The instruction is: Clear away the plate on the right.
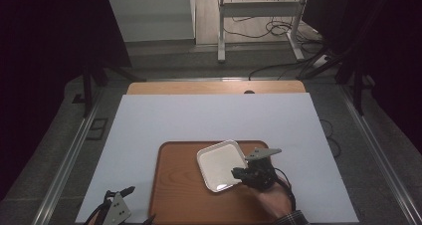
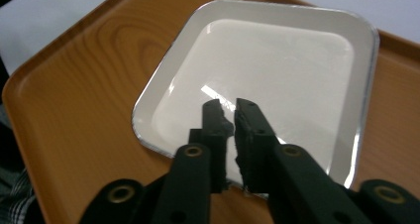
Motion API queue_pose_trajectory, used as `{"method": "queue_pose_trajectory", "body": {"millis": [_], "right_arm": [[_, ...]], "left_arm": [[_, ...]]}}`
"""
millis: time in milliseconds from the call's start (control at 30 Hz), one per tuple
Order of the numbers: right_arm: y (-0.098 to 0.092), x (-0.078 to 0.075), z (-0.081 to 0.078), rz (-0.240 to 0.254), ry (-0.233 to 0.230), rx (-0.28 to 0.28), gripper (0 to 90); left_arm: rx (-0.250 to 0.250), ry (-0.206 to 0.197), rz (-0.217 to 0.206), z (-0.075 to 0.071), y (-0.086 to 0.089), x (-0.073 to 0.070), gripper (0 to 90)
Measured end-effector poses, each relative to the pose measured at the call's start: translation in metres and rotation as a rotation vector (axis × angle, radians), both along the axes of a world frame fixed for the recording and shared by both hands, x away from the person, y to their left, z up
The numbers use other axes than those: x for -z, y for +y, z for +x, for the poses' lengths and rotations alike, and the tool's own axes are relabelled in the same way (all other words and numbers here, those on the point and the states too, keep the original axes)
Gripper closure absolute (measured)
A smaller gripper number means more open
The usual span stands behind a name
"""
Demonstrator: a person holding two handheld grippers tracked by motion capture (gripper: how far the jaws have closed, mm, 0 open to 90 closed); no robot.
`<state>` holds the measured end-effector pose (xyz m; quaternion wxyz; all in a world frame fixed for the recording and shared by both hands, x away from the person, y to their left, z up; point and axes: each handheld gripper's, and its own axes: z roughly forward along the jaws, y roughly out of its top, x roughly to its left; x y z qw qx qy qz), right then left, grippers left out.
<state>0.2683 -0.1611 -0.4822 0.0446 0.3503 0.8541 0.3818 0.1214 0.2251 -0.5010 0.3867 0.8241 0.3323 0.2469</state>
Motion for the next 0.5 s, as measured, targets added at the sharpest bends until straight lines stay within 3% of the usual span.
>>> {"method": "queue_pose_trajectory", "body": {"millis": [267, 500], "right_arm": [[0.006, 0.005, -0.02, -0.046, -0.003, -0.073, 89.5], [0.008, 0.015, -0.027, -0.088, 0.012, -0.093, 89.4]], "left_arm": [[-0.002, 0.003, -0.007, 0.0, 0.002, 0.0, 3.9], [-0.002, 0.002, -0.006, 0.0, 0.001, 0.0, 3.9]]}}
